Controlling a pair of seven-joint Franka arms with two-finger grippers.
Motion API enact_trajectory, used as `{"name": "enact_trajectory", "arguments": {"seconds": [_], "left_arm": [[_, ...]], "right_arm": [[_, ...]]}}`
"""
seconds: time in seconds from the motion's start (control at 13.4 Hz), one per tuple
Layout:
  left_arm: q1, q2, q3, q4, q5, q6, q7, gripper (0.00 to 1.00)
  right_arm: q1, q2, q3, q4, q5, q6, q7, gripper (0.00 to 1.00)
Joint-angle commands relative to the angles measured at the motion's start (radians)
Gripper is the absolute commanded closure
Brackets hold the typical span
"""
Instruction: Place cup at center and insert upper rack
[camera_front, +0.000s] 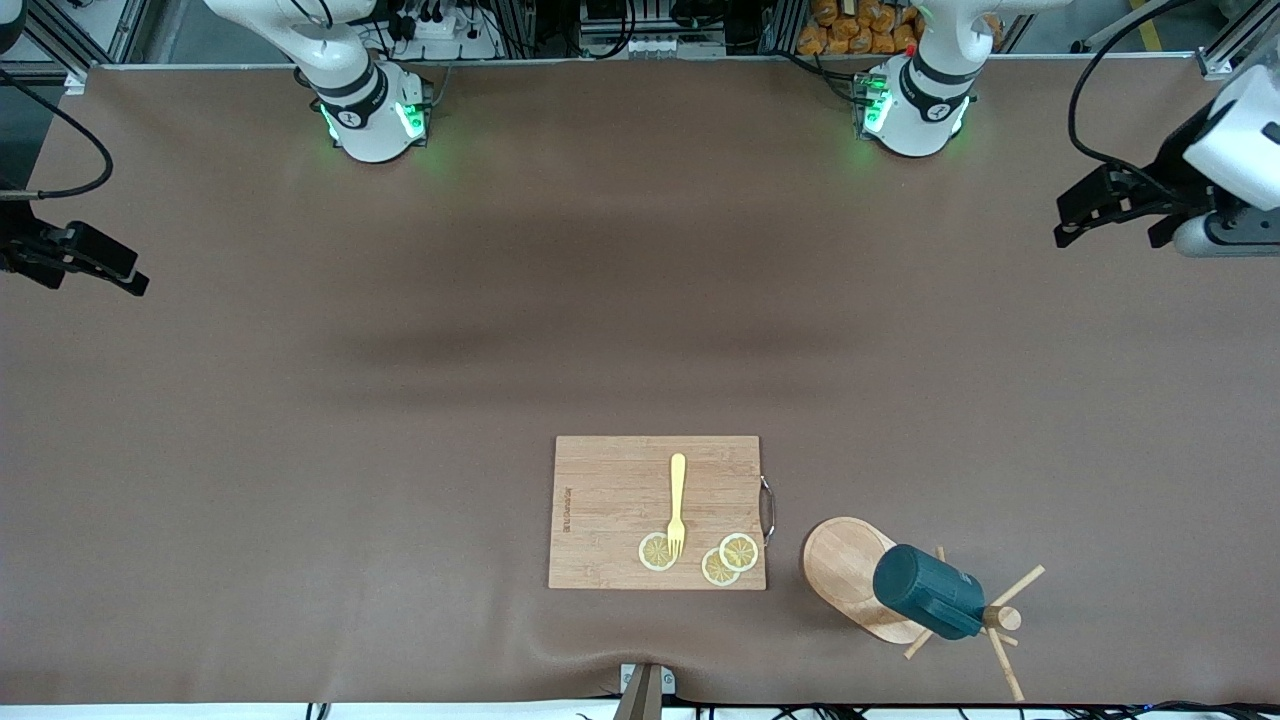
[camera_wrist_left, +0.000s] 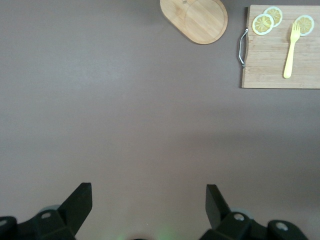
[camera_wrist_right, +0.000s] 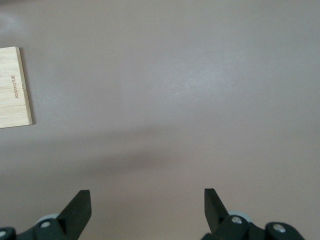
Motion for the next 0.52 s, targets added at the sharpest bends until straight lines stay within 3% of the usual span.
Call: {"name": "enact_trajectory", "arguments": {"seconds": [0.0,0.45], "left_arm": [[0.001,-0.027,-0.009,-0.015,0.015,0.006,-0.014,0.00],[0.002,-0.019,-0.009,0.006,0.021,0.006,-0.002,0.00]], "right_arm": [[-0.015,-0.007,0.012,-0.003,-0.013,-0.006,0.005,0.00],[-0.014,-0.010,0.012,-0.003,-0.012,-0.010,0.008,0.00]]}}
